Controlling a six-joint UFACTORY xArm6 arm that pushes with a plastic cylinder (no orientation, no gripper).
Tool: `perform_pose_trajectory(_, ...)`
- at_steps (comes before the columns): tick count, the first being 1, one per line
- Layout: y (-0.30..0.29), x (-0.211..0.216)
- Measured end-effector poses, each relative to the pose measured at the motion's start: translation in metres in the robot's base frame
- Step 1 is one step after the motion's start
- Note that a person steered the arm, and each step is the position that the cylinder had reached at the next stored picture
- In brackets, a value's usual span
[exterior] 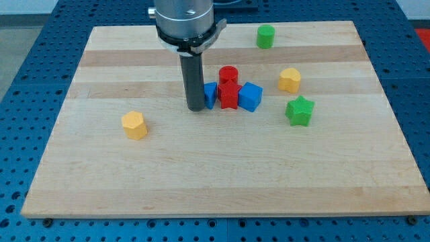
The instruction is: Slide the green star towards center right
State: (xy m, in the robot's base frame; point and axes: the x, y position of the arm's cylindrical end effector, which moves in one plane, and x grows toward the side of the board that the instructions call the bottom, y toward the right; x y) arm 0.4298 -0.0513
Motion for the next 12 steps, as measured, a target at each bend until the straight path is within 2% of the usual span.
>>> perform_pose_trajectory(1, 0.000, 0.000)
perform_pose_trajectory(3, 0.011, 0.056)
perform_pose_trajectory(6, 0.143, 0.055)
perform_pose_trajectory(8, 0.197, 0.034)
perform_pose_trajectory(11, 0.188, 0.028)
perform_pose_trajectory(12, 0.188, 0.013)
